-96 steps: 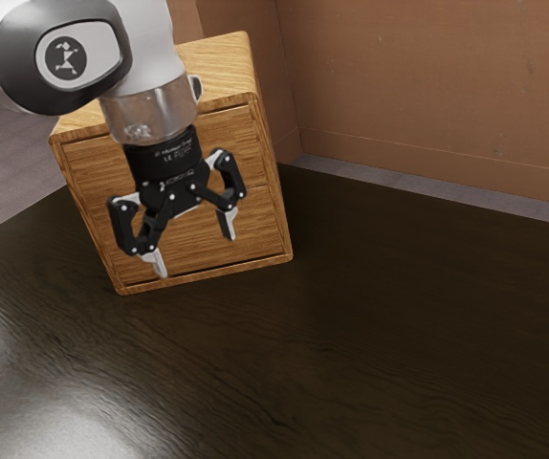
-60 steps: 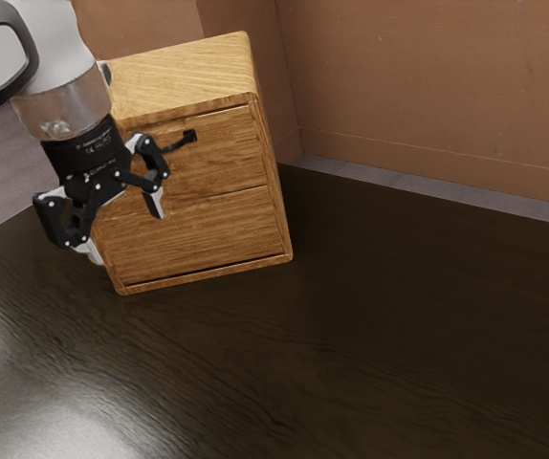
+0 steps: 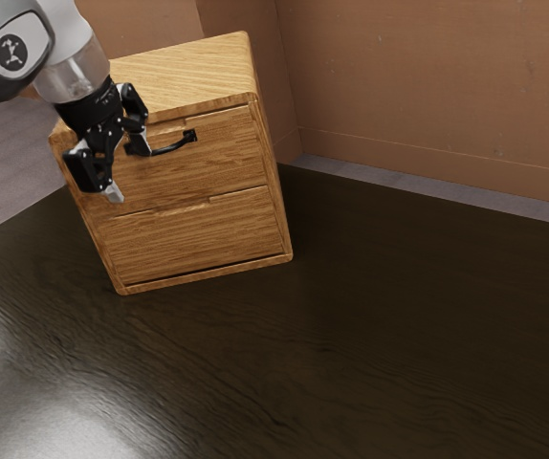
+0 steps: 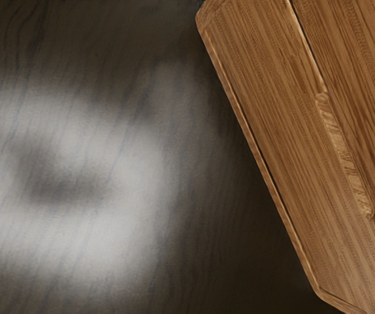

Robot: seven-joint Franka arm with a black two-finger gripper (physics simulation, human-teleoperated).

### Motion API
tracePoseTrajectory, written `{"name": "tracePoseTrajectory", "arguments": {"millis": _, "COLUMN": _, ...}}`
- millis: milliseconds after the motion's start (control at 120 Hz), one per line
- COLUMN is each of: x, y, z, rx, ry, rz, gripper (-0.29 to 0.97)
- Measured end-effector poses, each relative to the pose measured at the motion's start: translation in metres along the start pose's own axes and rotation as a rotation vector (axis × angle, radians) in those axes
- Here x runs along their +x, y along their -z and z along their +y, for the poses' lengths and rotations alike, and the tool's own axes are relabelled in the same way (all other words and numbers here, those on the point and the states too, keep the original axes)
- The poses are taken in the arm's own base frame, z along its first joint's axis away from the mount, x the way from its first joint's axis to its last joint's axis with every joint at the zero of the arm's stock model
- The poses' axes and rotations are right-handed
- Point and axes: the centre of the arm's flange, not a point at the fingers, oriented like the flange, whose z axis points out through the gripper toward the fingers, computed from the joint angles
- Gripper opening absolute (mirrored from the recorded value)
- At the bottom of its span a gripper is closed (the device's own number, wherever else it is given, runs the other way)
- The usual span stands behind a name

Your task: Pull the drawer handle with one arm to open the drawer

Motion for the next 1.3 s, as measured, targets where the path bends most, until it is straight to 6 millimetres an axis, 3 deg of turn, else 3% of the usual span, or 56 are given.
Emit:
{"name": "tracePoseTrajectory", "arguments": {"millis": 92, "x": 0.007, "y": -0.005, "z": 0.024, "rx": -0.033, "ry": 0.056, "rz": 0.015, "gripper": 0.68}}
{"name": "tracePoseTrajectory", "arguments": {"millis": 333, "x": 0.016, "y": -0.019, "z": 0.064, "rx": -0.087, "ry": 0.16, "rz": 0.028, "gripper": 0.68}}
{"name": "tracePoseTrajectory", "arguments": {"millis": 508, "x": 0.013, "y": -0.029, "z": 0.072, "rx": -0.093, "ry": 0.197, "rz": 0.029, "gripper": 0.68}}
{"name": "tracePoseTrajectory", "arguments": {"millis": 692, "x": 0.031, "y": -0.05, "z": 0.084, "rx": -0.087, "ry": 0.258, "rz": 0.043, "gripper": 0.68}}
{"name": "tracePoseTrajectory", "arguments": {"millis": 1300, "x": 0.024, "y": -0.074, "z": 0.091, "rx": -0.075, "ry": 0.299, "rz": 0.045, "gripper": 0.68}}
